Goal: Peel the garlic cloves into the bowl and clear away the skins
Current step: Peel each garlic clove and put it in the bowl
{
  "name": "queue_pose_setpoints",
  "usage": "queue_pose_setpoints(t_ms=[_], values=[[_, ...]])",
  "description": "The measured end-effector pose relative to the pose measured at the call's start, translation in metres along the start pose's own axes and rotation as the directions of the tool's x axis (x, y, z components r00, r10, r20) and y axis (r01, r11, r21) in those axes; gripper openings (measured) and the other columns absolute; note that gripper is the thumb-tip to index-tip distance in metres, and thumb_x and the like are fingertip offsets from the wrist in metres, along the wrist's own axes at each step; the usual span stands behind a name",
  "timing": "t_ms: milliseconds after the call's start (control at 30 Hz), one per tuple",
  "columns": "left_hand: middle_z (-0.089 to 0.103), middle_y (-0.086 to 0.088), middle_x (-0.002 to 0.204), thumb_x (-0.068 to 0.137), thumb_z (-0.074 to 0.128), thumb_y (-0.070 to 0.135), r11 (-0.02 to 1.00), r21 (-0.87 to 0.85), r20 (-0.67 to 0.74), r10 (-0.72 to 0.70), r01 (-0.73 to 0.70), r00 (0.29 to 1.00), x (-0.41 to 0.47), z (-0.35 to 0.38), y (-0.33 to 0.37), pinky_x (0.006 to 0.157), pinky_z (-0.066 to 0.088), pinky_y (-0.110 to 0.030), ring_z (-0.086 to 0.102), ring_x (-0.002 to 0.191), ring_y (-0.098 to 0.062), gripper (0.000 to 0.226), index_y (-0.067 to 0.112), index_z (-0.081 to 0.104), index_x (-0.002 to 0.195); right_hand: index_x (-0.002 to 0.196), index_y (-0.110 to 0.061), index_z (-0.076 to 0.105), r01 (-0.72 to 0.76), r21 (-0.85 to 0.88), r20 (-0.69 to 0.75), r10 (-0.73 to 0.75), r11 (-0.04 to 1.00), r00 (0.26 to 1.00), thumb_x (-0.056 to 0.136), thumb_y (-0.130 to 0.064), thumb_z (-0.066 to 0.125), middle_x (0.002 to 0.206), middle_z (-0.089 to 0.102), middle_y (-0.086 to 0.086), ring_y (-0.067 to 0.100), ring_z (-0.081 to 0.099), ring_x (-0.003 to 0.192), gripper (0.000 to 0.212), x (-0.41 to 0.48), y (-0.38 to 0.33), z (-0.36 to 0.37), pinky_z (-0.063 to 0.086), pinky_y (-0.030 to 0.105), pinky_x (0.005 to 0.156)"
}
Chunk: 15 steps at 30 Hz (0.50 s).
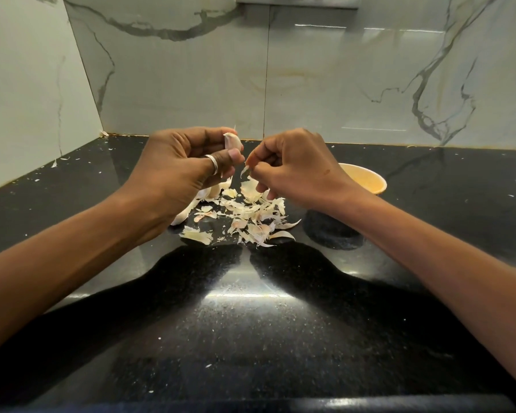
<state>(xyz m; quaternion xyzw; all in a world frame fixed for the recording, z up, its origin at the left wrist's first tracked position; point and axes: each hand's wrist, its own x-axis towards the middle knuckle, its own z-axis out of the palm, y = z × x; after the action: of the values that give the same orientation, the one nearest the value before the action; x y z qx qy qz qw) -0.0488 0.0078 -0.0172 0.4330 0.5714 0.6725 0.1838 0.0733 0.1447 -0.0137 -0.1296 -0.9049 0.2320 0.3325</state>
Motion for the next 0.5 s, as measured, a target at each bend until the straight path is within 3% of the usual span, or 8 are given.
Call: queue_pose_setpoints(t_ms=[100,200,333,400,500], values=[[0.077,-0.008,0.105,0.089,0.069,0.002,1.0,0.021,0.021,-0.015,0.014,1.0,-0.0002,0.0006,-0.0014,0.087,0.06,-0.031,0.073,0.103,-0.022,0.023,0.014,0.073,0.107,0.08,-0.011,0.076,0.041,-0.035,-0.069,-0.043,0.999,0.997,0.09,-0.019,0.078,0.063,0.072,-0.004,0.006,0.068,0.053,0.012,0.0026,0.0024,-0.0003,0.058,0.025,0.055],[0.077,-0.004,0.105,0.09,0.068,0.004,0.998,0.055,0.039,-0.014,0.012,0.999,-0.0003,0.0003,-0.0023,0.084,0.061,-0.031,0.074,0.101,-0.017,0.024,0.015,0.072,0.111,0.085,-0.012,0.078,0.05,-0.039,-0.121,-0.054,0.998,0.991,0.086,-0.011,0.075,0.071,0.073,-0.006,0.008,0.071,0.064,0.003,0.0044,0.0034,-0.0019,0.06,0.031,0.064],[0.077,-0.004,0.106,0.091,0.068,0.007,0.998,0.054,0.061,-0.017,0.014,0.998,0.0002,0.0001,-0.0029,0.082,0.061,-0.029,0.073,0.1,-0.014,0.025,0.013,0.072,0.116,0.083,-0.013,0.076,0.035,0.001,-0.171,-0.035,0.999,0.985,0.091,-0.021,0.073,0.07,0.072,-0.005,0.015,0.073,0.068,0.012,0.0055,0.003,-0.0011,0.06,0.04,0.063],[0.077,-0.003,0.106,0.092,0.067,0.008,0.999,0.051,0.073,-0.021,0.017,0.997,0.0,0.0005,-0.0027,0.081,0.061,-0.026,0.073,0.101,-0.013,0.029,0.011,0.07,0.12,0.088,-0.014,0.077,0.011,0.088,-0.136,0.001,0.996,0.991,0.091,-0.023,0.073,0.076,0.074,-0.002,0.018,0.074,0.072,0.011,0.0067,0.0034,-0.0021,0.061,0.042,0.061],[0.077,-0.001,0.108,0.091,0.066,0.009,0.999,0.049,0.091,-0.022,0.017,0.996,0.0004,0.0003,-0.002,0.08,0.061,-0.026,0.073,0.102,-0.012,0.037,0.011,0.065,0.128,0.101,-0.013,0.077,-0.035,0.258,-0.002,0.037,0.966,0.999,0.091,-0.026,0.077,0.088,0.076,0.001,0.019,0.074,0.08,0.017,0.0055,0.004,-0.0041,0.058,0.031,0.056]])
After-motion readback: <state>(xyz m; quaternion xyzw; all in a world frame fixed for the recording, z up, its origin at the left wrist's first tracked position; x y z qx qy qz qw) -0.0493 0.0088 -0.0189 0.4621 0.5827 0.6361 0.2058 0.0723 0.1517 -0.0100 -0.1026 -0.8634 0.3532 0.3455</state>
